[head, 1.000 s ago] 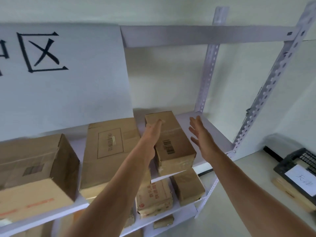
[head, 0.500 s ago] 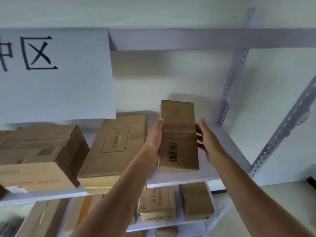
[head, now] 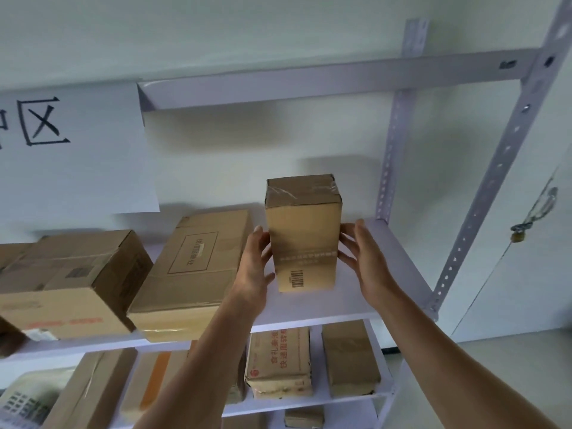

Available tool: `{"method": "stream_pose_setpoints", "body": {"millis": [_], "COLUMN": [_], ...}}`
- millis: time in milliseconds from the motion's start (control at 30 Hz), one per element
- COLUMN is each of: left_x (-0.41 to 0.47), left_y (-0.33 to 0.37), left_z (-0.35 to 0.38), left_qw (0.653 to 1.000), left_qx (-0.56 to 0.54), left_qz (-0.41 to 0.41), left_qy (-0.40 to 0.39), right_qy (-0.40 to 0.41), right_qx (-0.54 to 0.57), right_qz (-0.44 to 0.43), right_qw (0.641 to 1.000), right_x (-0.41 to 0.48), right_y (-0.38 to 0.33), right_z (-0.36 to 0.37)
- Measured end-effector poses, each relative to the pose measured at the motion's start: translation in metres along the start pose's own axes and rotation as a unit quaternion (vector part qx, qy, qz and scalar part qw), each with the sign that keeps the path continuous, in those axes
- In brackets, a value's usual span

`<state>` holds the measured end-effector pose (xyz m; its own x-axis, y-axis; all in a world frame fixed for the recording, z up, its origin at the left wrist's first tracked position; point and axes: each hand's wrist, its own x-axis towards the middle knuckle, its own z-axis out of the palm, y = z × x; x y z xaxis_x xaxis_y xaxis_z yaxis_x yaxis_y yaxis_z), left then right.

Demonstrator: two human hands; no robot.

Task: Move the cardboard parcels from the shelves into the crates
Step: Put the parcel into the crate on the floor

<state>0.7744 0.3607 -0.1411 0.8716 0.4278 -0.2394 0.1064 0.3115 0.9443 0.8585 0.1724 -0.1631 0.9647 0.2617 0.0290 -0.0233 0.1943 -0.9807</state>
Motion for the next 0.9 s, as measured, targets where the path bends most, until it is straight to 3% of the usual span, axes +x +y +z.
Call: {"method": "stream_pose_setpoints", "body": {"millis": [200, 300, 467, 700, 900], "left_x": [0.002, 0.006, 0.003, 0.001, 0.0], "left_y": [0.004, 0.002, -0.009, -0.022, -0.031], "left_z": [0.009, 0.006, 0.0, -0.008, -0.009], "left_qw": [0.999, 0.999, 0.999, 0.993, 0.99], "left_qx": [0.041, 0.018, -0.007, -0.071, -0.036], "left_qz": [-0.018, -0.026, 0.028, 0.019, 0.045], "left_qy": [0.009, 0.025, 0.017, -0.087, -0.13], "right_qy": [-0.035, -0.024, -0.013, 0.008, -0.025], "right_qx": [-0.063, -0.04, 0.028, 0.05, 0.083], "right_qz": [0.062, 0.062, 0.065, 0.098, 0.073], "right_qw": [0.995, 0.997, 0.997, 0.994, 0.994], "right_x": [-0.004, -0.008, -0.012, -0.02, -0.022], "right_y": [-0.02, -0.025, -0.021, -0.004, 0.006], "right_z": [0.008, 0.007, 0.007, 0.013, 0.011]}}
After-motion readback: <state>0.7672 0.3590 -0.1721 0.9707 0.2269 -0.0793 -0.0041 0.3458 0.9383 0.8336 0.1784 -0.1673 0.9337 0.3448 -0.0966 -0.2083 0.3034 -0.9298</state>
